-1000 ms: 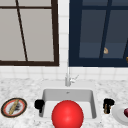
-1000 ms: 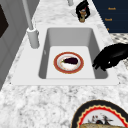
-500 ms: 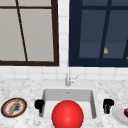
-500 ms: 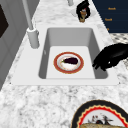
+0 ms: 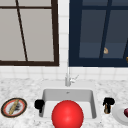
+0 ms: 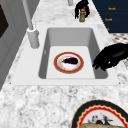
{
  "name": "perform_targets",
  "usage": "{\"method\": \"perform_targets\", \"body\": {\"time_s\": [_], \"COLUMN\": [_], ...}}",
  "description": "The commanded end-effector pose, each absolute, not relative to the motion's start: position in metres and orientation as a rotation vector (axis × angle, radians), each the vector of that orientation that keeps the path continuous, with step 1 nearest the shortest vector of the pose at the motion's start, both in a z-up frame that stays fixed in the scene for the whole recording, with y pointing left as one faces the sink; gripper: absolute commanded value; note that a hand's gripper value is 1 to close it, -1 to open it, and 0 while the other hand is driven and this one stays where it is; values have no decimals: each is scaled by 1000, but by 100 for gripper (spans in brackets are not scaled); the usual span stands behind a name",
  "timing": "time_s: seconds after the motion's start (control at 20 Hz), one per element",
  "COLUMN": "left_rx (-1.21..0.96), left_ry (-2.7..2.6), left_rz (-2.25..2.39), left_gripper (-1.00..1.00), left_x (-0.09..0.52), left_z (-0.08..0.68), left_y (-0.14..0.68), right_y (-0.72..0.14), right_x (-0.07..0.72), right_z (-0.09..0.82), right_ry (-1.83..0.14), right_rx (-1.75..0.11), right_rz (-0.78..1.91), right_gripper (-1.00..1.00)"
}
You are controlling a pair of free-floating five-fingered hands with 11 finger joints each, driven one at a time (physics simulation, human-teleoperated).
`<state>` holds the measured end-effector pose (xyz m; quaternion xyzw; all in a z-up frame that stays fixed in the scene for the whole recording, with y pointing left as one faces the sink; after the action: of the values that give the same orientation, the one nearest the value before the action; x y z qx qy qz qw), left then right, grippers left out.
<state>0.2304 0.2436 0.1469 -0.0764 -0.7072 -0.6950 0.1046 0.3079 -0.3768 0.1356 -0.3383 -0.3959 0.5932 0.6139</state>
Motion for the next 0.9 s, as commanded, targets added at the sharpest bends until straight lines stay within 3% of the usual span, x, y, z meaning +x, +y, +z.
{"method": "perform_targets", "body": {"time_s": [0.0,0.85], "left_rx": [-225,-225], "left_ry": [-2085,-2085], "left_rz": [-2049,-2049], "left_gripper": [0,0], "left_x": [230,230], "left_z": [147,147], "left_y": [244,244], "right_y": [-377,-382], "right_x": [310,318], "right_z": [136,181], "right_ry": [-914,-888], "right_rx": [-779,-759], "right_rz": [1367,1399], "right_gripper": [-100,-100]}}
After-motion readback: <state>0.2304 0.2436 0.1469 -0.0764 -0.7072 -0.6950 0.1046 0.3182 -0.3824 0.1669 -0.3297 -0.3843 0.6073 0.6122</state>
